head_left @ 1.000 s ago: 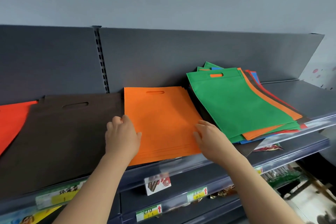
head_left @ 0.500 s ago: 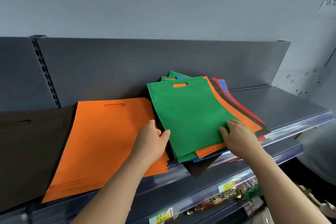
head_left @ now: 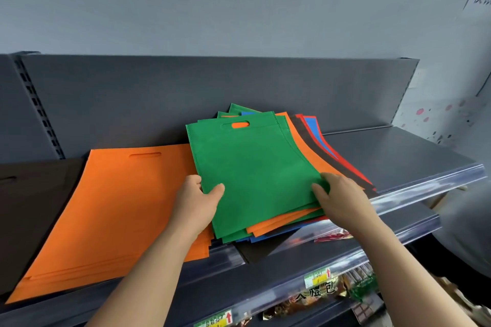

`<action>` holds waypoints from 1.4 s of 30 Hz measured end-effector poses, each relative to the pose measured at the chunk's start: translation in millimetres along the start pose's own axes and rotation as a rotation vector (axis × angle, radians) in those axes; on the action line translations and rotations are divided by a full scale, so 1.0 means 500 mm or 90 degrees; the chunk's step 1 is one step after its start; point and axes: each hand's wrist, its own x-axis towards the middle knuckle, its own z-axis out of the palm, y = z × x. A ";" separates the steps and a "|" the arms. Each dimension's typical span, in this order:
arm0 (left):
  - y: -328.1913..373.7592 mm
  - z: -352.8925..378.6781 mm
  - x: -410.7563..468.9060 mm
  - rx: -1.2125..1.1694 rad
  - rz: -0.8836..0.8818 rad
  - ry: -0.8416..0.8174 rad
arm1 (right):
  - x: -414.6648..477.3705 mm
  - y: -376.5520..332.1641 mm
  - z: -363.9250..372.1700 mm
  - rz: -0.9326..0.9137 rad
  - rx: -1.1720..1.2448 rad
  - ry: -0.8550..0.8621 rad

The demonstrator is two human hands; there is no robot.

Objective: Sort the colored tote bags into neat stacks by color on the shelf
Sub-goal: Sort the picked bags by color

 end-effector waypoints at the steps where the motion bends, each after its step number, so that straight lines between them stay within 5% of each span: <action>1: 0.000 0.002 0.003 0.013 -0.007 0.007 | -0.001 -0.002 -0.002 -0.005 0.017 0.002; 8: -0.003 0.002 0.007 0.004 -0.020 0.041 | 0.017 -0.011 -0.010 0.041 0.035 -0.018; 13: -0.008 0.005 -0.004 -0.030 -0.004 0.042 | 0.023 -0.032 0.007 0.069 -0.126 -0.009; 28: -0.005 -0.037 -0.038 -0.084 0.120 -0.027 | 0.010 -0.076 -0.008 0.164 -0.052 -0.111; 42: -0.056 -0.286 -0.081 0.000 0.191 0.066 | -0.113 -0.288 0.002 0.026 0.176 0.092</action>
